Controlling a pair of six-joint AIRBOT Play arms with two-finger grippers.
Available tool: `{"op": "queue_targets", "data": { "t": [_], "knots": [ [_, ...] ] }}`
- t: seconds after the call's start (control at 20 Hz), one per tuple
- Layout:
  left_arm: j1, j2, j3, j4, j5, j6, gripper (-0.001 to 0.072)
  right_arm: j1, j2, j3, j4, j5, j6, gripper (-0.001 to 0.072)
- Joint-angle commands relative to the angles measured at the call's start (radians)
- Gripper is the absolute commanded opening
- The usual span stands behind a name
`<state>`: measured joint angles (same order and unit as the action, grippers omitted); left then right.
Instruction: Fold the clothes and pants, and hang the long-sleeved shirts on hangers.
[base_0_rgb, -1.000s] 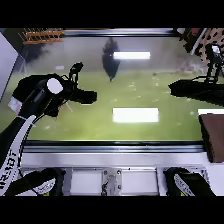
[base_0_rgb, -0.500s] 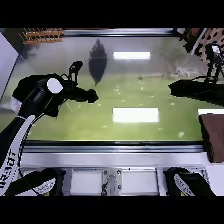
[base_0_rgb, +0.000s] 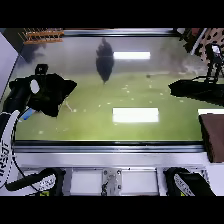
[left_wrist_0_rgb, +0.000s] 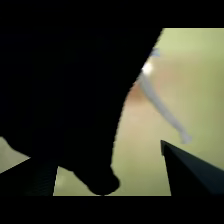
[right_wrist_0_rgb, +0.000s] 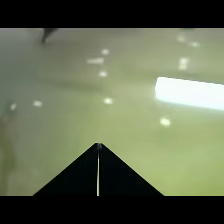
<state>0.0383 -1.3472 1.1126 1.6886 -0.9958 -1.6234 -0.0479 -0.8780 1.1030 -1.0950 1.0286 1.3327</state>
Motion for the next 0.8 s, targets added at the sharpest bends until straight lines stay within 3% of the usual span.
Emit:
{"op": "queue_targets", "data": {
  "t": [0.0,0.25,0.3,0.35,0.45,0.6,0.75],
  "knots": [
    [0.092,-0.063,-0.092,0.045,0.052,-0.018,0.0705,0.001,0.001,0.000,0.000,0.000,0.000,0.0041],
    [0.047,-0.135,-0.130,0.040,0.135,-0.043,0.0705,0.001,0.001,0.000,0.000,0.000,0.000,0.0041],
    [0.038,-0.145,-0.119,0.040,0.129,-0.055,0.0674,0.001,0.001,0.000,0.000,0.000,0.000,0.0041],
    [0.030,-0.151,-0.105,0.040,0.119,-0.061,0.0512,0.001,0.001,0.000,0.000,0.000,0.000,0.0041],
    [0.010,-0.146,-0.074,0.039,0.094,-0.060,0.0003,0.001,0.001,0.000,0.000,0.000,0.000,0.0041],
    [-0.079,-0.070,-0.014,0.016,0.066,-0.060,0.0007,0.001,0.001,0.000,0.000,0.000,0.000,0.0041],
    [-0.267,0.059,0.012,-0.143,0.048,-0.060,0.0007,0.001,0.001,0.000,0.000,0.000,0.000,0.0041]
  ]
}}
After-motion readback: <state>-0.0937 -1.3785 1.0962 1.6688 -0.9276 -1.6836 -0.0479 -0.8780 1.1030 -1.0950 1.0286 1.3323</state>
